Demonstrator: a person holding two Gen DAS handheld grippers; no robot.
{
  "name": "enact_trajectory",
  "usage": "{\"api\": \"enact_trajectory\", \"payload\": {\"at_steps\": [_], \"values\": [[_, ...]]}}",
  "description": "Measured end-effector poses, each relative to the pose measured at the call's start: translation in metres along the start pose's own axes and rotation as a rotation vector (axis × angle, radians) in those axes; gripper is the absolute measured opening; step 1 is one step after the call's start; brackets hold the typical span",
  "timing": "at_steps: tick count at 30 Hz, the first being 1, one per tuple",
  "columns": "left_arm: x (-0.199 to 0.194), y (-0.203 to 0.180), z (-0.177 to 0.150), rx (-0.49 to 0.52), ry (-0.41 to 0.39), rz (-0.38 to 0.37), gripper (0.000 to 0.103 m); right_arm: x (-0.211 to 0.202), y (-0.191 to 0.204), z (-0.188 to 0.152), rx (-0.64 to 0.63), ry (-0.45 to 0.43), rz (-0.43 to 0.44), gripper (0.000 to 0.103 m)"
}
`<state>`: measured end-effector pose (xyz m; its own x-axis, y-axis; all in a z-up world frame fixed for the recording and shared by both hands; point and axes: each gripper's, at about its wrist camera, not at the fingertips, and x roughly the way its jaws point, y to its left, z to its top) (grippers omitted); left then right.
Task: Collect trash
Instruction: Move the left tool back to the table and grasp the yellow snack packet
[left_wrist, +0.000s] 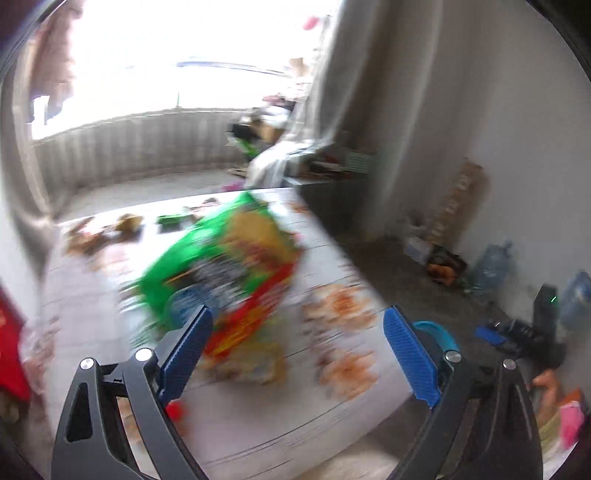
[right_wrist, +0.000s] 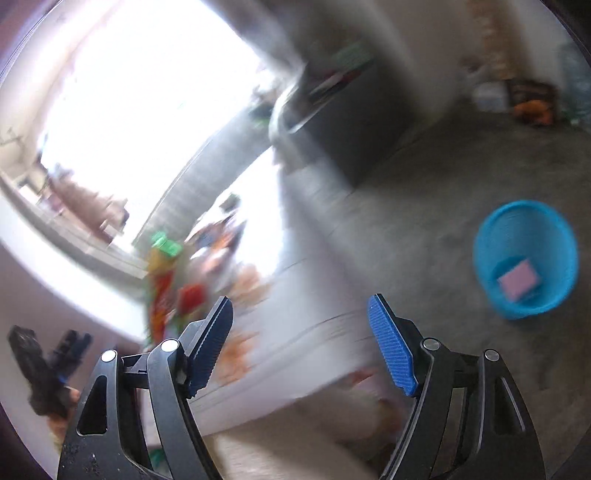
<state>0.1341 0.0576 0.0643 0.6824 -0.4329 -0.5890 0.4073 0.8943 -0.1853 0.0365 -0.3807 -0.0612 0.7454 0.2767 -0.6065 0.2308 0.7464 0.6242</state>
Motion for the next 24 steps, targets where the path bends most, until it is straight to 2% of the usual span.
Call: {"api": "enact_trajectory", "payload": {"at_steps": [2, 5, 6, 7, 9, 10, 12, 14, 16, 19, 22, 24], "values": [[-0.009, 0.016, -0.018, -0.050, 0.019, 0.050, 0.091, 0.026, 0.031, -0.010, 0.010, 0.099, 0.046, 0.072], [-0.022, 0.040, -0.048, -0.120, 0.071, 0.076, 0.091, 0.056, 0.080, -0.027, -0.026, 0.240, 0.126, 0.072], [-0.024, 0.047, -0.052, -0.128, 0.077, 0.099, 0.091, 0.062, 0.092, -0.030, -0.053, 0.254, 0.143, 0.072], [-0.027, 0.053, -0.062, -0.122, 0.069, 0.166, 0.091, 0.072, 0.107, -0.036, -0.115, 0.265, 0.169, 0.073], [-0.028, 0.065, -0.075, -0.118, 0.074, 0.238, 0.091, 0.093, 0.125, -0.045, -0.199, 0.274, 0.127, 0.074], [-0.027, 0.071, -0.078, -0.121, 0.080, 0.255, 0.091, 0.104, 0.130, -0.048, -0.213, 0.277, 0.140, 0.074], [-0.024, 0.083, -0.079, -0.131, 0.044, 0.250, 0.091, 0.122, 0.132, -0.054, -0.210, 0.296, 0.173, 0.074], [-0.008, 0.086, -0.076, -0.140, 0.025, 0.154, 0.091, 0.138, 0.134, -0.062, -0.198, 0.323, 0.171, 0.074], [0.013, 0.074, -0.069, -0.094, 0.038, 0.107, 0.091, 0.143, 0.133, -0.061, -0.195, 0.350, 0.152, 0.073], [0.042, 0.030, -0.060, 0.086, -0.017, 0.047, 0.091, 0.135, 0.127, -0.050, -0.212, 0.327, 0.123, 0.073], [0.069, -0.001, -0.061, 0.201, 0.000, 0.052, 0.091, 0.133, 0.112, -0.030, -0.156, 0.305, 0.081, 0.073], [0.088, -0.019, -0.063, 0.282, 0.026, 0.095, 0.091, 0.131, 0.103, -0.017, -0.121, 0.274, 0.058, 0.073]]}}
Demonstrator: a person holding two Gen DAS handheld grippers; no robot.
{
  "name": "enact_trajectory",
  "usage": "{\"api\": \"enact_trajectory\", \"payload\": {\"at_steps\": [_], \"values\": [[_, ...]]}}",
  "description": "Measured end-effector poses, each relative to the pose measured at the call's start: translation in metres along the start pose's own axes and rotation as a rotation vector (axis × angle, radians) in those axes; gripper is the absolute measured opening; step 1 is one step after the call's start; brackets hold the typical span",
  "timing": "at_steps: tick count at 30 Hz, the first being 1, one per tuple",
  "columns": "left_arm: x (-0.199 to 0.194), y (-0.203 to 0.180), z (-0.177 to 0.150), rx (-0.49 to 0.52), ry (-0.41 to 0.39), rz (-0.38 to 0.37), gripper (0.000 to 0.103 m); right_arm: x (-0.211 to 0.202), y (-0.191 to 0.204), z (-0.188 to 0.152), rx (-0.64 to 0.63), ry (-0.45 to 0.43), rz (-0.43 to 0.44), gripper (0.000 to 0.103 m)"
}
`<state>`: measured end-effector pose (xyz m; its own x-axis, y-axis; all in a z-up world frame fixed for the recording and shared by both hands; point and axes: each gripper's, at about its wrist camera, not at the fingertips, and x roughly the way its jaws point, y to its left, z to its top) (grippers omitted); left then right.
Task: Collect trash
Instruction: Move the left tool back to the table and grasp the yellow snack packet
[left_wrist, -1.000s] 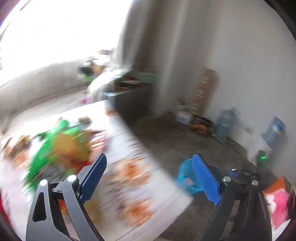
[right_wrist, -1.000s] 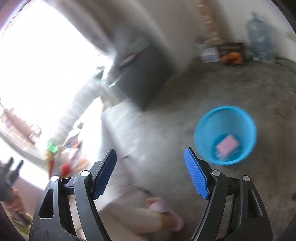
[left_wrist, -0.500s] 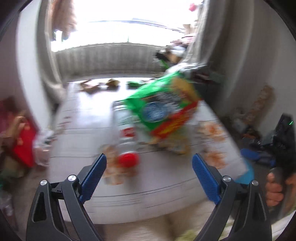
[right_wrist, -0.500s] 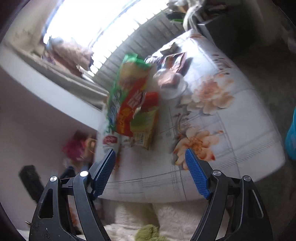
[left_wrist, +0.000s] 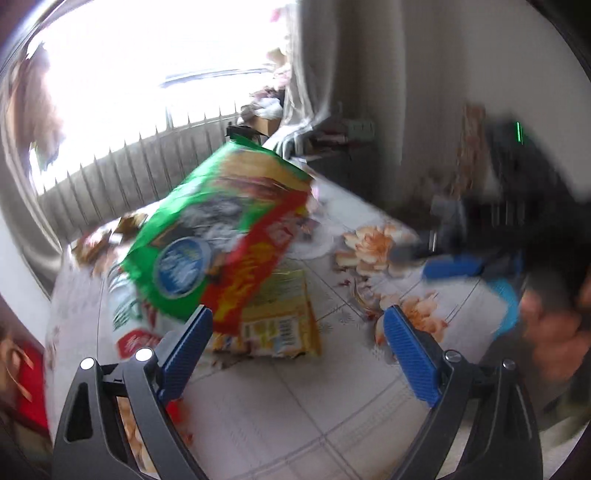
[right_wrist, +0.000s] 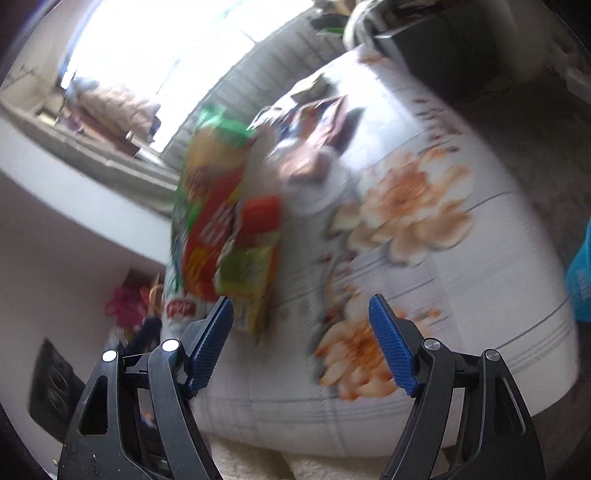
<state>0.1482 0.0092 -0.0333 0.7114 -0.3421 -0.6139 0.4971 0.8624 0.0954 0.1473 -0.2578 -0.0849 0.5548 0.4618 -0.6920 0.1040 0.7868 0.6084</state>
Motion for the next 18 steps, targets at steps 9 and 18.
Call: {"api": "enact_trajectory", "payload": {"at_steps": [9, 18], "values": [[0.066, -0.020, -0.005, 0.167, 0.134, 0.203, 0.065, 0.017, -0.028, 0.029, 0.101, -0.032, -0.019, 0.073], [0.083, 0.003, -0.010, 0.030, 0.214, 0.159, 0.020, 0.042, -0.020, 0.045, 0.050, -0.011, -0.026, 0.073]]}}
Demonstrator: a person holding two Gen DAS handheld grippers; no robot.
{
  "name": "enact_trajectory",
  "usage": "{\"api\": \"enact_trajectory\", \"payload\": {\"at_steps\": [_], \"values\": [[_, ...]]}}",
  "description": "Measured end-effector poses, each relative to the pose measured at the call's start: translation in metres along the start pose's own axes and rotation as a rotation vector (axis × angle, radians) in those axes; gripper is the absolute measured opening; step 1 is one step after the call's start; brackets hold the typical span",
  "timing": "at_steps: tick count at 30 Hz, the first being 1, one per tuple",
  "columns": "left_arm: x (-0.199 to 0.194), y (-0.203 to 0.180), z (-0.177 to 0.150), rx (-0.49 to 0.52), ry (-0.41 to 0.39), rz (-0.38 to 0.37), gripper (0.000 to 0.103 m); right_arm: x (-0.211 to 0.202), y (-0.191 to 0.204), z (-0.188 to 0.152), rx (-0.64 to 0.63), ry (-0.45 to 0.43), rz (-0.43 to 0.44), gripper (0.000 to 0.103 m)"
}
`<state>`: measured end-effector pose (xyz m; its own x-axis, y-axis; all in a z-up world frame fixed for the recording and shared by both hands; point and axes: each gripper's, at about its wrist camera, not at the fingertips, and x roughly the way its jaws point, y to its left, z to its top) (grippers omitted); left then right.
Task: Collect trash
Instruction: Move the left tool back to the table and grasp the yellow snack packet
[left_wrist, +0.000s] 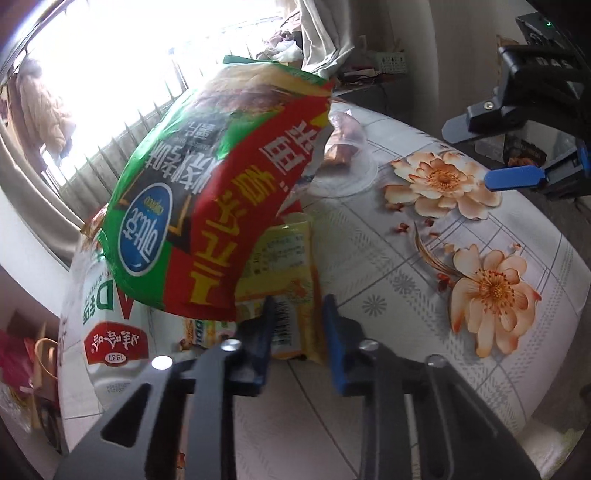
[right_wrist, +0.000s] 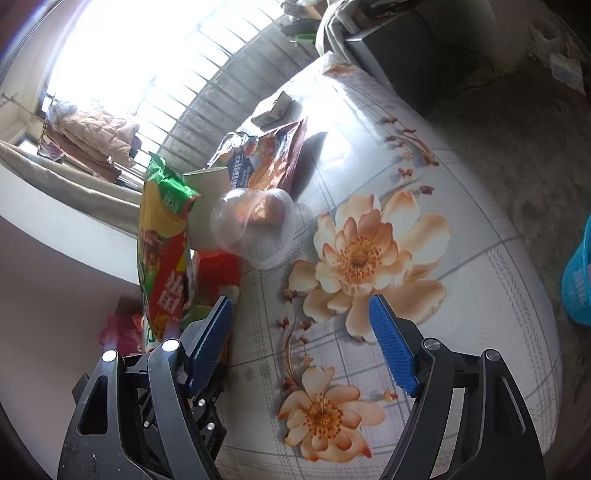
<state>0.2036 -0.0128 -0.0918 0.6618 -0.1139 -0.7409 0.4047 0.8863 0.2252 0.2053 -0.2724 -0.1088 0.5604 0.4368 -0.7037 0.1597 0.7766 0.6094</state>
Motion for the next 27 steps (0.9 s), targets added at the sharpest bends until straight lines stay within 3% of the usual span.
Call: {"api": "enact_trajectory", "payload": {"at_steps": [4, 10, 18, 21, 23, 27], "values": [[0.001, 0.003, 0.000, -0.002, -0.007, -0.010, 0.007, 0.006, 0.011, 0.009, -0.084, -0.012, -0.016, 0.073], [-0.008, 0.002, -0.003, -0.002, -0.024, -0.020, 0.000, 0.020, 0.032, 0.021, -0.256, -0.030, -0.080, 0.073], [-0.035, 0.012, -0.018, -0.055, 0.018, -0.174, 0.000, 0.024, 0.039, 0.010, -0.292, 0.012, -0.047, 0.073], [-0.046, 0.011, -0.026, -0.046, 0.050, -0.262, 0.000, 0.024, 0.036, 0.003, -0.259, 0.040, 0.009, 0.073], [-0.051, 0.010, -0.032, -0.034, 0.071, -0.305, 0.000, 0.020, 0.034, -0.001, -0.232, 0.053, 0.098, 0.073], [-0.058, 0.007, -0.041, -0.010, 0.084, -0.314, 0.000, 0.009, 0.030, -0.008, -0.180, 0.046, 0.225, 0.073]]}}
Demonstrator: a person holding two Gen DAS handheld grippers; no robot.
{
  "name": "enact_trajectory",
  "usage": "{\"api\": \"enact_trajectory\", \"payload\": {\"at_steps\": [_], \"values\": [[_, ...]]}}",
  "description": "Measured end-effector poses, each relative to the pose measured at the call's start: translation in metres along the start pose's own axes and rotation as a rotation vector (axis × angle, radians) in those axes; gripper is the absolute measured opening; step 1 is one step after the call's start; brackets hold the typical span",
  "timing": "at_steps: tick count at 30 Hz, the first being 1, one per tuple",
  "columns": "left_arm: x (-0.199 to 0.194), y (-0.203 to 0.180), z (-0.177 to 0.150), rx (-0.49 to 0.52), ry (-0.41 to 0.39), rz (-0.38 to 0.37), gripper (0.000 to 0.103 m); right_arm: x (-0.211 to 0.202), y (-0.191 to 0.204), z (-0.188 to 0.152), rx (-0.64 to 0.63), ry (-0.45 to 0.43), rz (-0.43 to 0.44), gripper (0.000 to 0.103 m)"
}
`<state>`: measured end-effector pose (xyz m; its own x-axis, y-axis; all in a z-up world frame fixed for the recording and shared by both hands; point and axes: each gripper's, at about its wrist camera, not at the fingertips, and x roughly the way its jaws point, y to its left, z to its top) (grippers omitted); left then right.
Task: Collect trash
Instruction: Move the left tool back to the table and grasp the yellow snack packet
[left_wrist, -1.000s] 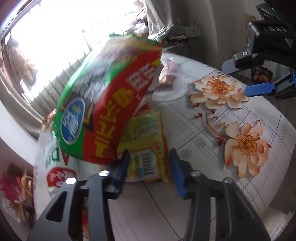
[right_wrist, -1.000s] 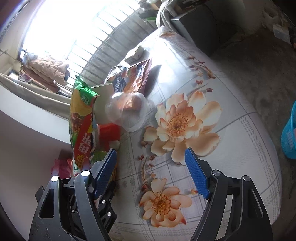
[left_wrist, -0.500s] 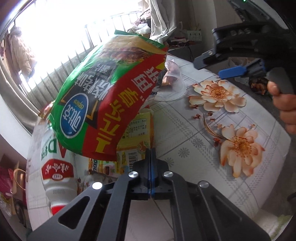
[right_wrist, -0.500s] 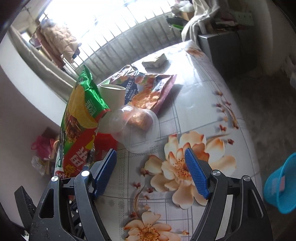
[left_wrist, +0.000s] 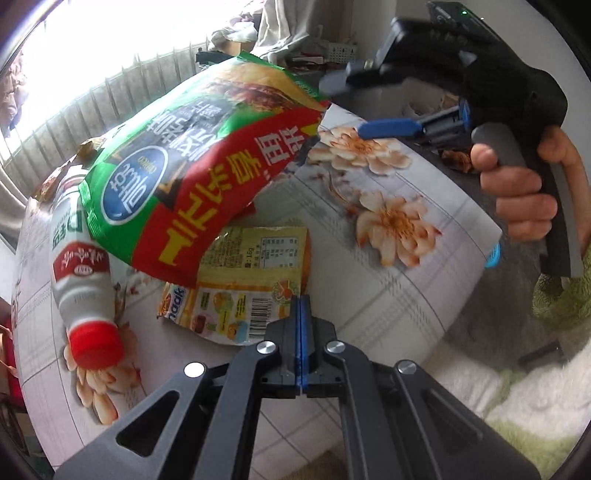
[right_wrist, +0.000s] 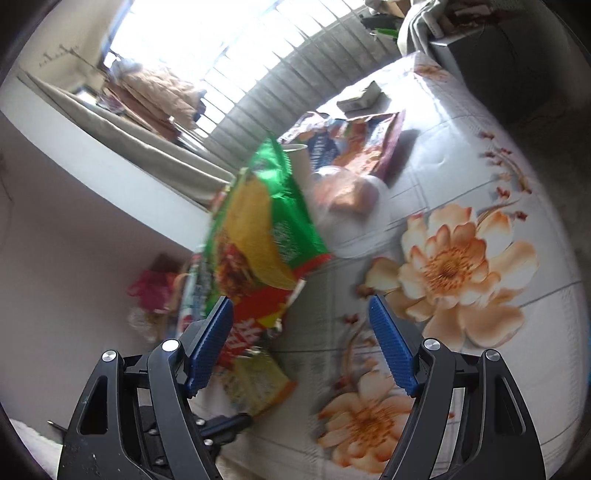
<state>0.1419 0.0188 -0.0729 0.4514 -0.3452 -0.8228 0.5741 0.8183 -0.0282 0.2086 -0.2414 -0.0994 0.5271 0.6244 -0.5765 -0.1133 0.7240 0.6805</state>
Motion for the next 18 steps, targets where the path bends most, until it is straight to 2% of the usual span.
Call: {"api": "enact_trajectory", "payload": {"at_steps": [3, 5, 8, 11, 12, 15, 18], "values": [[-0.006, 0.000, -0.004, -0.001, -0.004, -0.065, 0.000, -0.001, -0.005, -0.004, 0.052, -0.007, 0.061, 0.073], [-0.003, -0.005, -0.009, 0.013, 0.000, -0.103, 0.000, 0.004, -0.007, -0.002, 0.076, 0.004, 0.058, 0.073], [-0.003, -0.009, -0.008, 0.034, 0.009, -0.109, 0.000, 0.010, -0.007, -0.003, 0.094, 0.011, 0.052, 0.073], [-0.008, -0.006, -0.012, 0.012, 0.000, -0.107, 0.003, 0.013, -0.004, -0.005, 0.106, 0.023, 0.062, 0.073], [-0.009, -0.003, -0.013, -0.002, -0.005, -0.107, 0.011, 0.011, -0.003, -0.008, 0.102, 0.022, 0.059, 0.073], [-0.016, 0.007, -0.014, -0.035, -0.041, -0.084, 0.044, 0.007, -0.005, -0.013, 0.096, 0.016, 0.034, 0.073], [-0.015, 0.005, -0.011, -0.010, -0.064, -0.048, 0.058, 0.002, -0.011, -0.020, 0.121, 0.008, 0.026, 0.073]]}}
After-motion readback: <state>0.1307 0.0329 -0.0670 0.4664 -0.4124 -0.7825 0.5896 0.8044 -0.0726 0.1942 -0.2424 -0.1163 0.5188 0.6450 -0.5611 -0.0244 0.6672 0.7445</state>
